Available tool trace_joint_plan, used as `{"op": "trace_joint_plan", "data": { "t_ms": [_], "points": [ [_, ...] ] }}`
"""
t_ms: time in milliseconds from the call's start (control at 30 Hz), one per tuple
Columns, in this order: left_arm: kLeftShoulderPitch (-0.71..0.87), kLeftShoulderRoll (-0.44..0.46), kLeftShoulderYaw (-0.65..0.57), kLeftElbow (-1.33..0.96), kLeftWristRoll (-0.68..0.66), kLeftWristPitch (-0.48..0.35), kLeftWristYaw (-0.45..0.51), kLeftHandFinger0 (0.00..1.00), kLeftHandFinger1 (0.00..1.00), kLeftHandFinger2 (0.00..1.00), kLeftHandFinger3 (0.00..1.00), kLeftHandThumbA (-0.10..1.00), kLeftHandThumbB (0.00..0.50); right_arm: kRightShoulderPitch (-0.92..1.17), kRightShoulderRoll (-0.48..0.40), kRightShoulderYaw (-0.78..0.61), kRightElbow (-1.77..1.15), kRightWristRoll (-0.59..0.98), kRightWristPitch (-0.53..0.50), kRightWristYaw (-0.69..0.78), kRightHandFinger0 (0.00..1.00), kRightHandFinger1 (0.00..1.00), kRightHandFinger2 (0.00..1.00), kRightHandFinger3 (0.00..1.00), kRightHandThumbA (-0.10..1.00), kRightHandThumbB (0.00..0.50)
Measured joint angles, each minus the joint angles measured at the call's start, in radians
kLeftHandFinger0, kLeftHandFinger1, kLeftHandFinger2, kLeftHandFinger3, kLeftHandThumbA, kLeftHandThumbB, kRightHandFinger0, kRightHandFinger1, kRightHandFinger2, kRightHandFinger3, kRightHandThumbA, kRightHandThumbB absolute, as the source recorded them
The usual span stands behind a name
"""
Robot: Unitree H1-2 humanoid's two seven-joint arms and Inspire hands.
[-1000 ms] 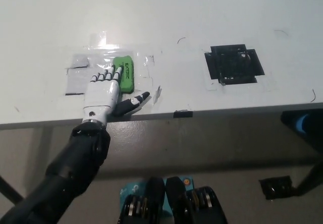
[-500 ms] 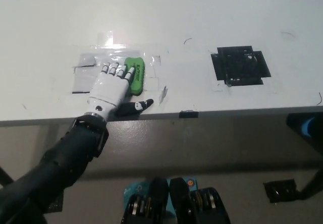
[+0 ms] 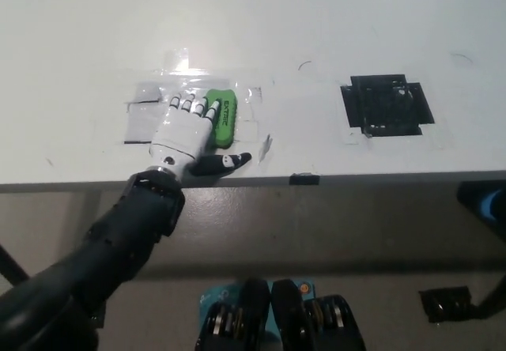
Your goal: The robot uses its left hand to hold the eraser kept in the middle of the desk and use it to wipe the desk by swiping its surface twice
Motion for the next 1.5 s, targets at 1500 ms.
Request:
{"op": "trace_joint_plan", "data": {
  "t_ms": [1500],
  "points": [
    [-0.032, -0.371, 0.086, 0.106, -0.011, 0.052, 0.000, 1.00, 1.00, 1.00, 1.00, 1.00, 0.500, -0.115, 0.002, 0.058, 0.000, -0.062, 0.033, -0.001, 1.00, 1.00, 1.00, 1.00, 1.00, 0.061]
  ]
}}
